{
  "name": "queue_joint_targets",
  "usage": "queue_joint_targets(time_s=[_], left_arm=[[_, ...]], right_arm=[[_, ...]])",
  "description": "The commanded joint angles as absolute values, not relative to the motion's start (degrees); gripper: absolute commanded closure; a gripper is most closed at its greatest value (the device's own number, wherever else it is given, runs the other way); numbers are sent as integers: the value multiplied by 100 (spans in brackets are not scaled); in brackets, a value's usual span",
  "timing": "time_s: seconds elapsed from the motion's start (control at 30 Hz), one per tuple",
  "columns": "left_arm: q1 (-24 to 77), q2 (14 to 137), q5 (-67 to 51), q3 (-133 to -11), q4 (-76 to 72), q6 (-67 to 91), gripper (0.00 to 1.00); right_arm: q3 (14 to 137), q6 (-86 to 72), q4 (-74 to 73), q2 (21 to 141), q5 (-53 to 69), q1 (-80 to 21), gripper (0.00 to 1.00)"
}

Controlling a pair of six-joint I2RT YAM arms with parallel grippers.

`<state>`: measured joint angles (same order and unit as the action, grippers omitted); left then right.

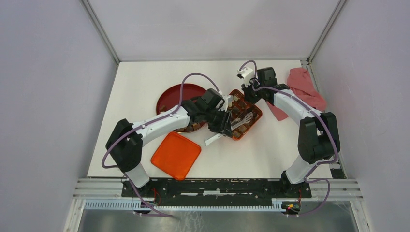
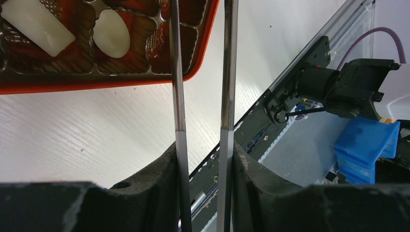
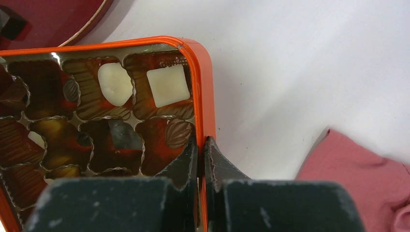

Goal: Pack the chocolate
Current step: Adjust the packing box at the center of the board.

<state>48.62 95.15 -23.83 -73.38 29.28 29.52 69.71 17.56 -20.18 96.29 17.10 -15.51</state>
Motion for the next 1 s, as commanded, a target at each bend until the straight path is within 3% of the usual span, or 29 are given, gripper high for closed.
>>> queue_joint_targets(time_s=[0.0,0.13,0.23,0.37,0.97], left_arm=[[4986,9648,-2241,-7742,2905,2729,97],[5064,9789,-2075,-7930,3060,2699,93],[5123,9827,-1882,-8005,3167,2689,77],[5160,9847,-1804,-8062,3239,2682,67],[5215,9895,-1730,-8138,3294,2716,55]], right_arm=[[7014,1556,-1653,9274,1923,-1568,100],[6996,1554,-1655,9262,1928,-1571,100],[6979,1553,-1643,9255,1935,-1559,100],[6967,1547,-1635,9244,1941,-1564,100],[6901,1542,-1618,9215,1940,-1567,100]])
